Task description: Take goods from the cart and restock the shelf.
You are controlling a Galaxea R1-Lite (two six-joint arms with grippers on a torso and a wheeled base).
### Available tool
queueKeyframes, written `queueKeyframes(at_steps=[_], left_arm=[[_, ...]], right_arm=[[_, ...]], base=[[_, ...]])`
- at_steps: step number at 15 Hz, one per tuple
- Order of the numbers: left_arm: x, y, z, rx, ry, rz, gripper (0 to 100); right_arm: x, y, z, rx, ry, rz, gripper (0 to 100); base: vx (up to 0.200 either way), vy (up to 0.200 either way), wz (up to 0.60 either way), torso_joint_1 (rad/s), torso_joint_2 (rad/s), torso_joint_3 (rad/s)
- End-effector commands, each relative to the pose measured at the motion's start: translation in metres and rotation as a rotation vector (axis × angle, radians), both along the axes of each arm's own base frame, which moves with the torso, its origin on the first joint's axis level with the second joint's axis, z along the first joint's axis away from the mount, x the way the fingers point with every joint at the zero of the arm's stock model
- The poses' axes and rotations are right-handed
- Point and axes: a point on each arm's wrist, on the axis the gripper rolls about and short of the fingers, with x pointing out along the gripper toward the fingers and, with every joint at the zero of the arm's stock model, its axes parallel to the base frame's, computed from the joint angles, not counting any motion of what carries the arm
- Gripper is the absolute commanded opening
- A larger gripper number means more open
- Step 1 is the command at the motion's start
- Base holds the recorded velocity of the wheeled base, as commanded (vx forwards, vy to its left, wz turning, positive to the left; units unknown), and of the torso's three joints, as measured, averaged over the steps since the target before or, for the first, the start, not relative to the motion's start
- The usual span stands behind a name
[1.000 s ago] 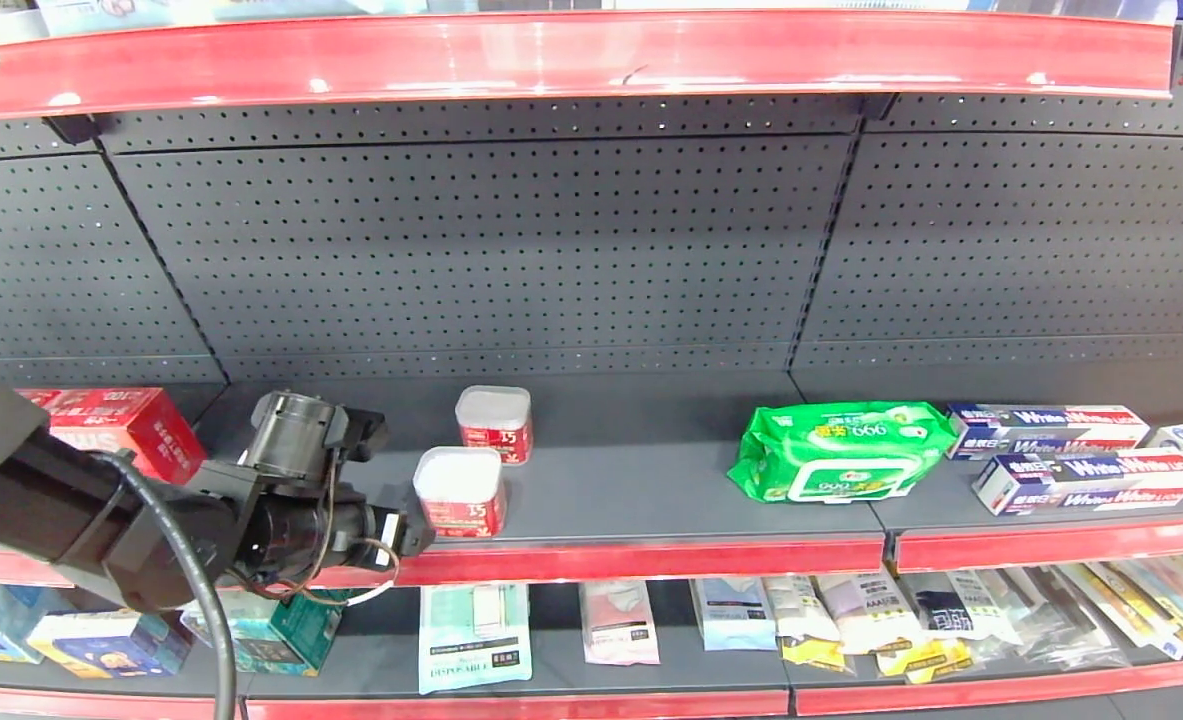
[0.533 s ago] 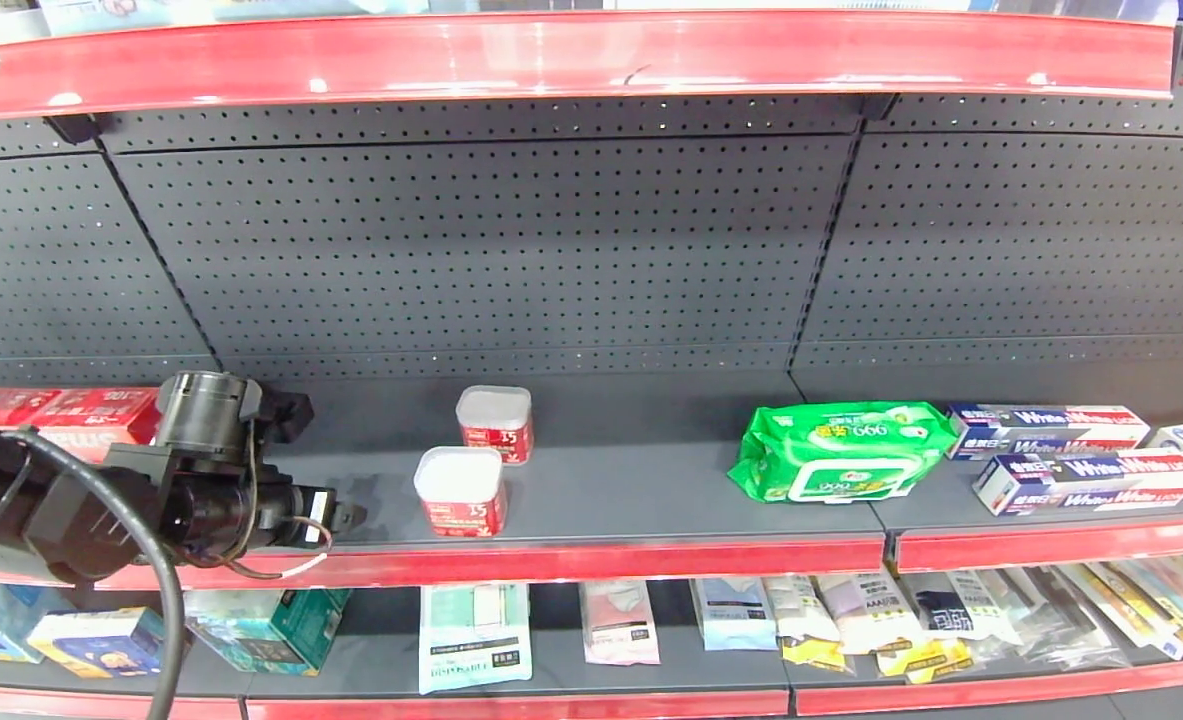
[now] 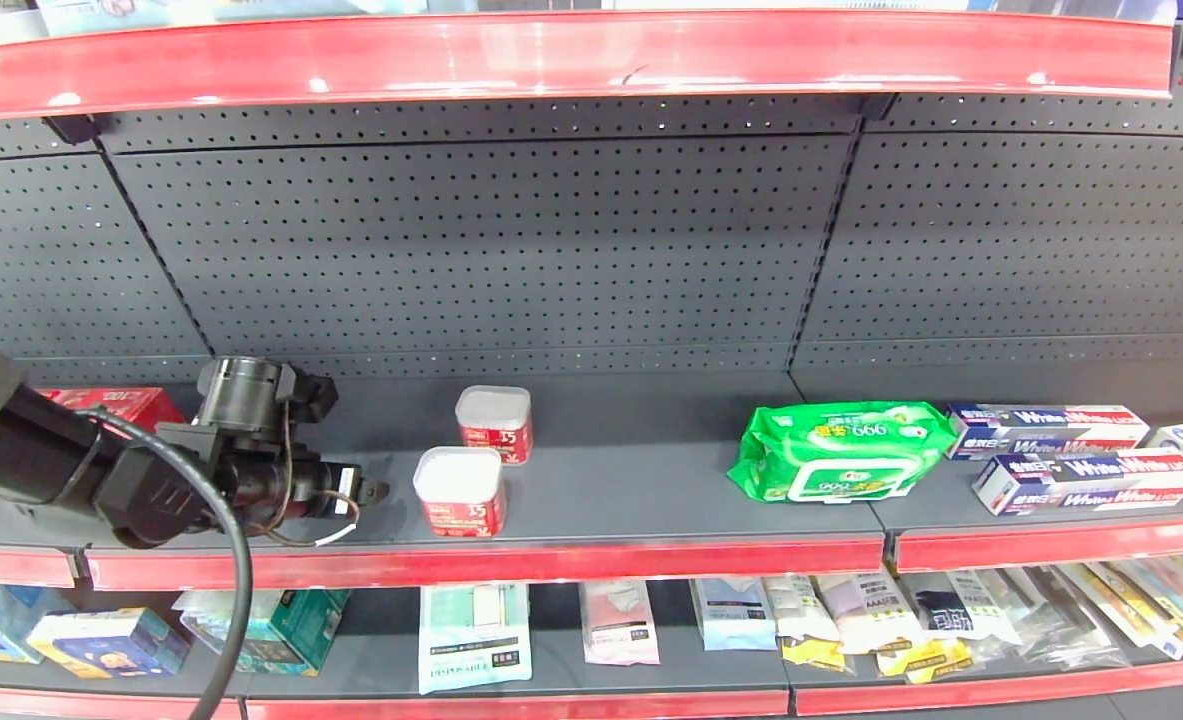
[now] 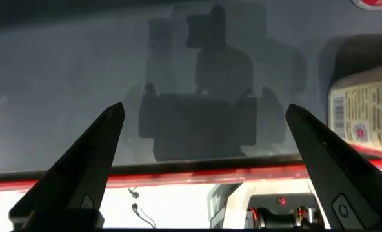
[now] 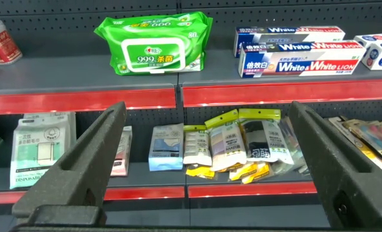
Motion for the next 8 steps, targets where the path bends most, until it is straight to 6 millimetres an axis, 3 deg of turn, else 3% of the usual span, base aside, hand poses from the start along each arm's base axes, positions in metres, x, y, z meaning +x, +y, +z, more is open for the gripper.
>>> queueKeyframes(at_steps=[1, 8], left_arm=[[0.008, -0.005, -0.01, -0.002, 0.018, -0.005, 100], [0.019, -0.008, -0.012, -0.002, 0.007, -0.013, 100]], right_arm=[[0.0, 0.0, 0.0, 0.0, 0.0, 0.0, 100], [0.0, 0.0, 0.0, 0.0, 0.002, 0.0, 100]], base=[[0.0, 0.0, 0.0, 0.0, 0.0, 0.0], [0.0, 0.0, 0.0, 0.0, 0.0, 0.0]])
